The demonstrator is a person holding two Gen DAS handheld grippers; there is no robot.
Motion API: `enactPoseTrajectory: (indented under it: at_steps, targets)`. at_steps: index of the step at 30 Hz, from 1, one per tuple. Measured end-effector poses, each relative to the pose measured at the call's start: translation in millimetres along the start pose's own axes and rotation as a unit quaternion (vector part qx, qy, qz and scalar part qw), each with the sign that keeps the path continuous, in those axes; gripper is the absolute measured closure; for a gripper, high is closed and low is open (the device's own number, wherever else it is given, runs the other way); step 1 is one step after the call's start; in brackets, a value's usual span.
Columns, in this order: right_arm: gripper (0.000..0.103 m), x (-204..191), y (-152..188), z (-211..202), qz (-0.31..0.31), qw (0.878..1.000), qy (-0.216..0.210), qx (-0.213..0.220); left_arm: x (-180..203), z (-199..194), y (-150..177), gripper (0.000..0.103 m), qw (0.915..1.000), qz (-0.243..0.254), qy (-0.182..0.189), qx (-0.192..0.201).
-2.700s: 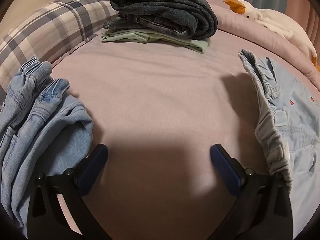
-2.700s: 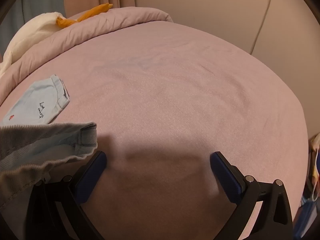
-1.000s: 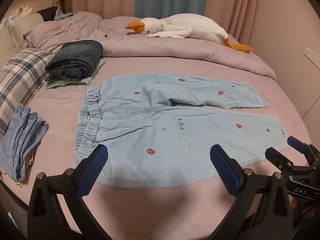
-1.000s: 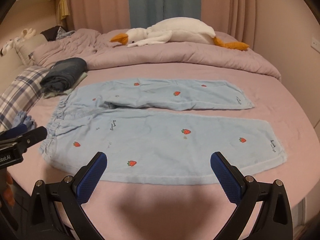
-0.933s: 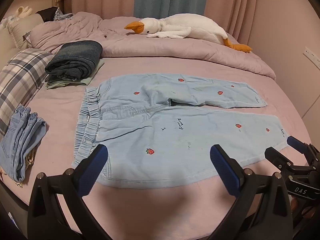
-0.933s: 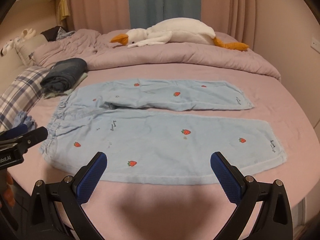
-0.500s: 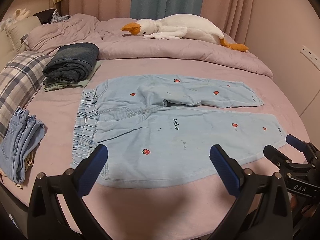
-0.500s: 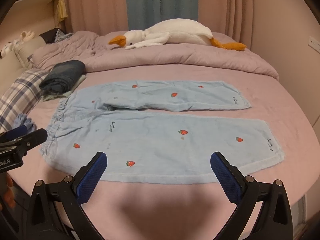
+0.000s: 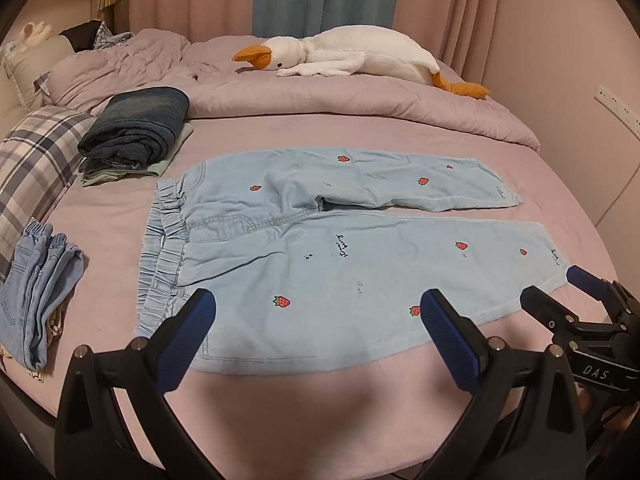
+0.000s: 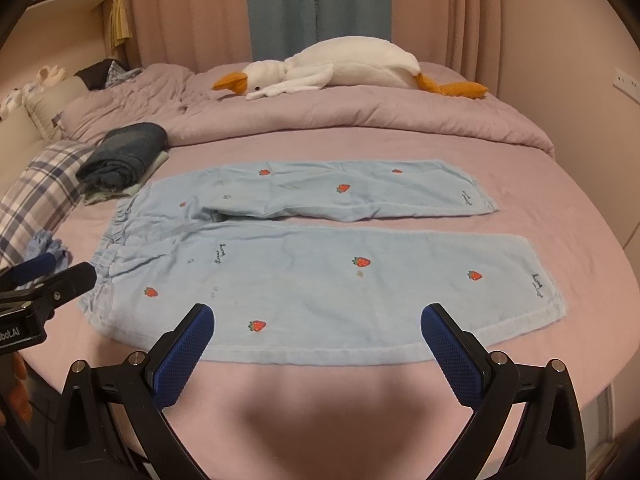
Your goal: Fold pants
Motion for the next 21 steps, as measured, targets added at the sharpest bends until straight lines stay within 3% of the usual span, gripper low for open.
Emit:
enactPoseTrajectory:
  at_steps: [21]
  targets:
    - [0.0,0.3,6.1,3.4,0.003,1.0,-0.002,-0.007,3.6,2.3,3.4,0.001,1.0,0.005,0.004,-0.004]
Point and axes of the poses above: each gripper's, at about its wrist camera, not at the fingertips, and z roughly the way its jaws point, x to its right, y to its underside, the point moved 8 cm from there along z, roughly the way its jaws point, and after that the axes turned 6 degrees about -y, right-handed, at the moved point
